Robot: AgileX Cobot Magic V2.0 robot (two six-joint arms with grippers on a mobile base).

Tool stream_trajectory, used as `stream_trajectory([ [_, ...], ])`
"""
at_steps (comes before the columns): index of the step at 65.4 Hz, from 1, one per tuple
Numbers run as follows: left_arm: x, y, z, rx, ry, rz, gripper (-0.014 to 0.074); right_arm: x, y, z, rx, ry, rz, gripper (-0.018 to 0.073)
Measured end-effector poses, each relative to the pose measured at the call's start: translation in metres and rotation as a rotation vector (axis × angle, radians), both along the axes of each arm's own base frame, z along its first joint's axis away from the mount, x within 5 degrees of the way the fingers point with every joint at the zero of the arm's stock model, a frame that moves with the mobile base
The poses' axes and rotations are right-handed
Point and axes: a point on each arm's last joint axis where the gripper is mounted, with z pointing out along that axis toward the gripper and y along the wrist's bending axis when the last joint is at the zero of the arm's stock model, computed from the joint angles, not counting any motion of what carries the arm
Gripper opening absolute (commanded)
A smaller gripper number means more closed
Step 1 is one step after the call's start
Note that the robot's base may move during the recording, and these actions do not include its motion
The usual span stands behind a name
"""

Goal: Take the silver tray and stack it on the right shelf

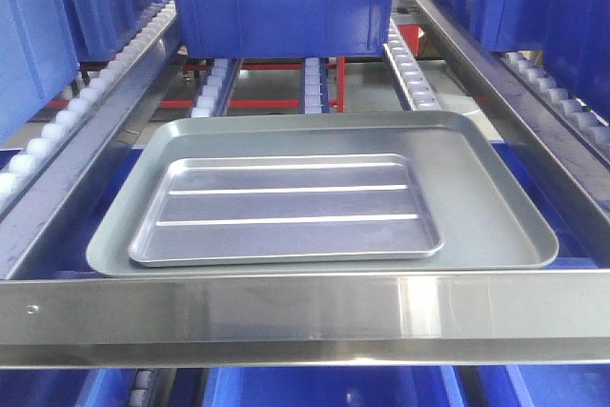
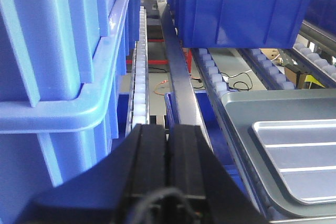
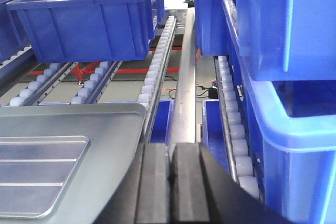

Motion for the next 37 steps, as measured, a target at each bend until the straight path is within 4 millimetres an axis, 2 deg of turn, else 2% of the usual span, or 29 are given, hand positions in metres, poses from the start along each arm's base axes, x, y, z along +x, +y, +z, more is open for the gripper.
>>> stream_trajectory([
  [37, 0.0006, 0.0053, -0.0001, -0.002, 0.001, 0.093, -0.01, 0.0, 0.0, 0.0, 0.0, 0.0, 0.0, 0.005],
])
